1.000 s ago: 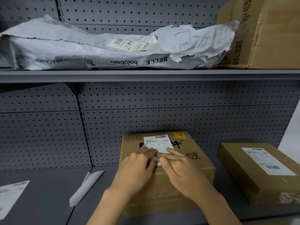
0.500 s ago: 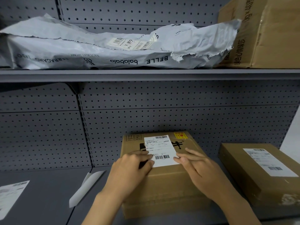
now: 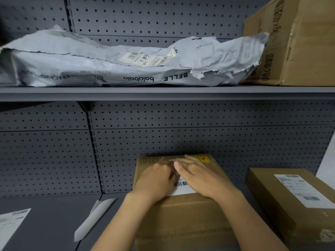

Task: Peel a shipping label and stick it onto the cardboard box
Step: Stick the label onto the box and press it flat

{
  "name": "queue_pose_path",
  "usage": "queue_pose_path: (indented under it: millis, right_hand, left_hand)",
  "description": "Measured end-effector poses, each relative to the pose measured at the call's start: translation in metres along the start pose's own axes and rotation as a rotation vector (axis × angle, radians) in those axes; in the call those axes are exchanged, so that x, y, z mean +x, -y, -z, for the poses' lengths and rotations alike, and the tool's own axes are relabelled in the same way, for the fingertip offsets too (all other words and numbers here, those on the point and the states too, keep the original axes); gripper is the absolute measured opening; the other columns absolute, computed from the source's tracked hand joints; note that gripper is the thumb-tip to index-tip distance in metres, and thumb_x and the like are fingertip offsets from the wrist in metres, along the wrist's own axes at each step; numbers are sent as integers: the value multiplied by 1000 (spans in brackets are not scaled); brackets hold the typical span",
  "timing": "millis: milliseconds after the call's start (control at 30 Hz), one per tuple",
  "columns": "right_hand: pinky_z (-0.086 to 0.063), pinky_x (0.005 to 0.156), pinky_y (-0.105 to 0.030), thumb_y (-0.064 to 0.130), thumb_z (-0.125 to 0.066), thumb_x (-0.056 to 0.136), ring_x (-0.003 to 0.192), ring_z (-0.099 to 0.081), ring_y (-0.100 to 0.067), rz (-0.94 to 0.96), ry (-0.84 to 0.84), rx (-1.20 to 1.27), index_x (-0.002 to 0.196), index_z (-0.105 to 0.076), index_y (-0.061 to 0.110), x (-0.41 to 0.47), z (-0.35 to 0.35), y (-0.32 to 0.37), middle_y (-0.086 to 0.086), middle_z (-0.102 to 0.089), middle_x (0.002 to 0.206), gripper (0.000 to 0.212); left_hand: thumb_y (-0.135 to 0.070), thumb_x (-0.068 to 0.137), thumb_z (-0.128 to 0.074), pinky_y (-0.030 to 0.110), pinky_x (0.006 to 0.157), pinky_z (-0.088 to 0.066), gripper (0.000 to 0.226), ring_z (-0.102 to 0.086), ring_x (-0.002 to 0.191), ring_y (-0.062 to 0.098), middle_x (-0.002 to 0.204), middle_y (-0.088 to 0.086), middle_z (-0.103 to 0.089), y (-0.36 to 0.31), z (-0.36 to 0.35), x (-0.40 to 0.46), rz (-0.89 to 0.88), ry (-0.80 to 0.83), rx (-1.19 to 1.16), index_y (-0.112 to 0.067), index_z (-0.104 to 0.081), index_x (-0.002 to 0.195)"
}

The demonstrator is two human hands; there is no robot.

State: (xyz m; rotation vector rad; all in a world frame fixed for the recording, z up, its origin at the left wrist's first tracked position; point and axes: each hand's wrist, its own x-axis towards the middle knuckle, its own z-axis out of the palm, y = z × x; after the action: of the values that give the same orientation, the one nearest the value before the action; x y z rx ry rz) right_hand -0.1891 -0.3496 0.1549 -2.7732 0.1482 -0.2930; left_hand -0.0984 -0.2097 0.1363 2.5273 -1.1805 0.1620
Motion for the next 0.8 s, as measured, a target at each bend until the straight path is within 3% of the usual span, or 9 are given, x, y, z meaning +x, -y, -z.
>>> queue_pose_path:
  millis: [100, 200, 433, 600, 700, 800]
  right_hand:
    - [-11, 101, -25, 59, -9, 102, 152, -14, -4, -28, 49, 41, 150, -42, 37, 10, -3, 1, 23, -36, 157, 62]
    - [-16, 115, -35, 63, -8, 100, 153, -12, -6, -48, 78, 88, 146, -45, 42, 12, -7, -1, 23, -38, 156, 63]
    - [-16, 116, -40, 61, -2, 99, 151, -19, -7, -112, 12, -61, 139, -56, 35, 13, -4, -23, 12, -46, 154, 72]
    - [-26, 108, -35, 58, -5, 101, 150, -20, -8, -174, 4, -5, 132, -65, 25, 8, 3, -37, 6, -50, 151, 75]
    - [-25, 104, -32, 61, -2, 99, 148, -25, -9, -156, -21, -37, 125, -67, 15, 14, -1, -39, 4, -59, 142, 84]
    - [-18, 114, -41, 61, -2, 99, 149, -24, -7, -123, -16, -68, 142, -53, 32, 22, -4, -28, 14, -47, 153, 73]
  left_hand:
    - [-39, 105, -36, 40, 95, -50, 42, -57, 125, 28, 140, 5, -57, 1, -1, 7, 11, 57, 3, -19, -60, 134]
    - [-45, 107, -30, 42, 105, -46, 47, -40, 145, 23, 147, 1, -56, 9, -3, 8, 15, 93, -5, -23, -57, 139]
    - [-53, 107, -25, 40, 108, -40, 53, -27, 154, 19, 149, -3, -57, 20, 3, 5, 56, 83, 59, -26, -62, 134]
    - [-58, 104, -23, 43, 104, -45, 54, -47, 142, 23, 140, -3, -63, 34, 2, 8, 103, 78, 66, -33, -64, 129]
    - [-56, 105, -25, 45, 112, -38, 50, -30, 153, 20, 148, -4, -58, 30, 3, 13, 94, 78, 67, -36, -60, 134]
    - [-54, 106, -25, 45, 118, -29, 51, -19, 157, 19, 154, -5, -52, 24, 2, 20, 54, 99, 65, -34, -55, 142]
